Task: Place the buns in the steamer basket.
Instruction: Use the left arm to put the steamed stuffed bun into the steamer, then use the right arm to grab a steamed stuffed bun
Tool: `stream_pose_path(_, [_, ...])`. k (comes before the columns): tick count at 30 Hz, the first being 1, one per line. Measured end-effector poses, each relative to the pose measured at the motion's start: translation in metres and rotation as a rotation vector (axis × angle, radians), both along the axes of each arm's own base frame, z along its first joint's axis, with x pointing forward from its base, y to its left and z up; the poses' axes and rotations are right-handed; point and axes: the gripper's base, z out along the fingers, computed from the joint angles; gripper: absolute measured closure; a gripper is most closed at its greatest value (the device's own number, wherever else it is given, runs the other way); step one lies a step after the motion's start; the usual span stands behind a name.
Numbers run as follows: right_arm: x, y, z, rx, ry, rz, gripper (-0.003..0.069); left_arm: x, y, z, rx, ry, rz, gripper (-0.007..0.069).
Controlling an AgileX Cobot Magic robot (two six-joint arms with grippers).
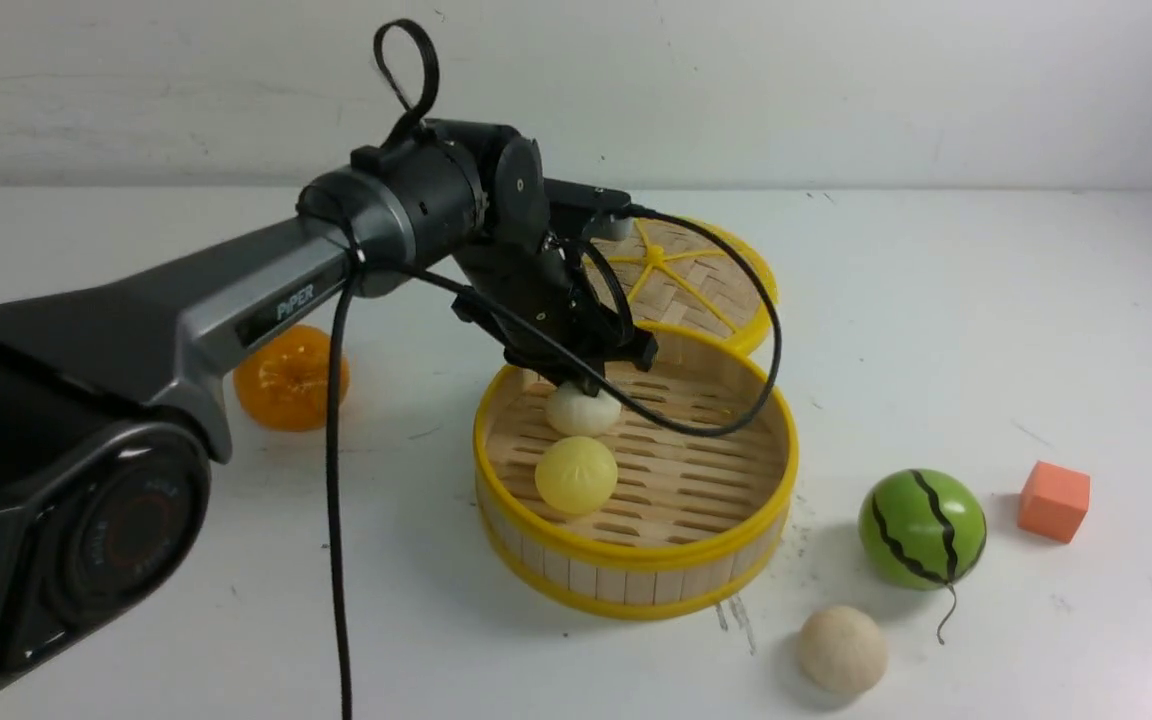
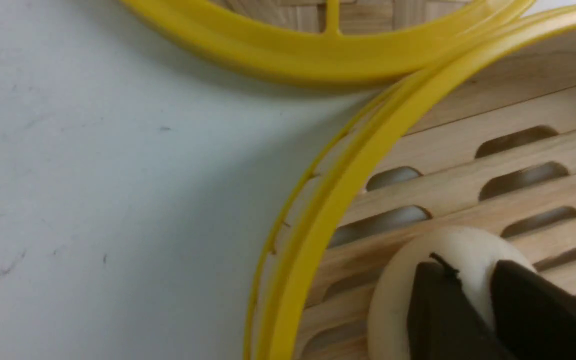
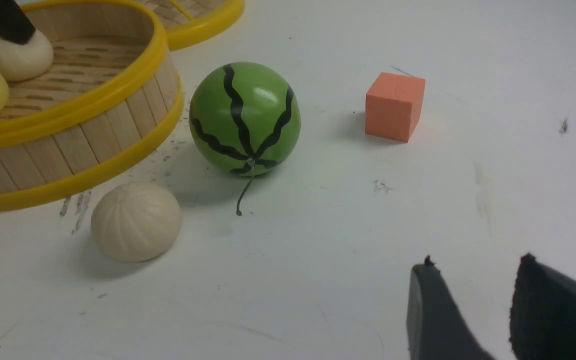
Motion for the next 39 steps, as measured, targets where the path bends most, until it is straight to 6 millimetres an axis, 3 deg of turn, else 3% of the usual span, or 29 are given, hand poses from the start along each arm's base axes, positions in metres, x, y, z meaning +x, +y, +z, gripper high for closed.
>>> stream_pose_path(1, [0.000,0.000,0.000,0.000,0.000,0.000,0.0419,-0.001,0.000,0.003,-0.003,0.006,0.007,0.0357])
stream_pose_path(5, [0.000,0.000,0.000,0.000,0.000,0.000,0.0419,-0.009,0.004,0.024,0.005,0.057,0.024,0.0186])
stream_pose_path(8, [0.000,0.000,0.000,0.000,0.000,0.000,0.0419,-0.023,0.010,0.066,-0.014,0.042,0.034,0.0158])
stream_pose_path(11, [0.000,0.000,0.000,0.000,0.000,0.000,0.0419,-0.043,0.021,0.118,-0.058,-0.018,0.049,0.0253])
stream_pose_path(13, [0.000,0.000,0.000,0.000,0.000,0.000,0.0419,-0.075,0.036,0.172,-0.105,-0.093,0.050,0.0456])
stream_pose_path(14, [0.000,0.000,0.000,0.000,0.000,0.000,0.0419,-0.081,0.039,0.180,-0.112,-0.107,0.049,0.0491])
stream_pose_path(16, [0.000,0.000,0.000,0.000,0.000,0.000,0.0419,-0.111,0.053,0.204,-0.131,-0.133,0.047,0.0624])
stream_pose_path(19, [0.000,0.000,0.000,0.000,0.000,0.000,0.0419,-0.153,0.074,0.212,-0.143,-0.150,0.052,0.0638])
stream_pose_path(20, [0.000,0.000,0.000,0.000,0.000,0.000,0.0419,-0.159,0.077,0.216,-0.150,-0.162,0.053,0.0638])
stream_pose_path(21, [0.000,0.000,0.000,0.000,0.000,0.000,0.0419,-0.176,0.087,0.208,-0.153,-0.165,0.060,0.0638])
stream_pose_path(22, [0.000,0.000,0.000,0.000,0.000,0.000,0.0419,-0.182,0.090,0.212,-0.164,-0.185,0.062,0.0638])
stream_pose_path(23, [0.000,0.000,0.000,0.000,0.000,0.000,0.0419,-0.205,0.101,0.203,-0.177,-0.204,0.071,0.0638])
stream_pose_path(26, [0.000,0.000,0.000,0.000,0.000,0.000,0.0419,-0.246,0.123,0.180,-0.220,-0.271,0.090,0.0638])
stream_pose_path(27, [0.000,0.000,0.000,0.000,0.000,0.000,0.0419,-0.250,0.125,0.184,-0.228,-0.283,0.090,0.0638])
stream_pose_path(30, [0.000,0.000,0.000,0.000,0.000,0.000,0.0419,-0.301,0.151,0.146,-0.342,-0.401,0.127,0.0638])
stream_pose_path(32, [0.000,0.000,0.000,0.000,0.000,0.000,0.0419,-0.324,0.163,0.128,-0.405,-0.470,0.148,0.0638])
stream_pose_path(35, [0.000,0.000,0.000,0.000,0.000,0.000,0.0419,-0.346,0.176,0.095,-0.472,-0.537,0.182,0.0638])
stream_pose_path(39, [0.000,0.000,0.000,0.000,0.000,0.000,0.0419,-0.361,0.186,0.062,-0.500,-0.577,0.208,0.0638])
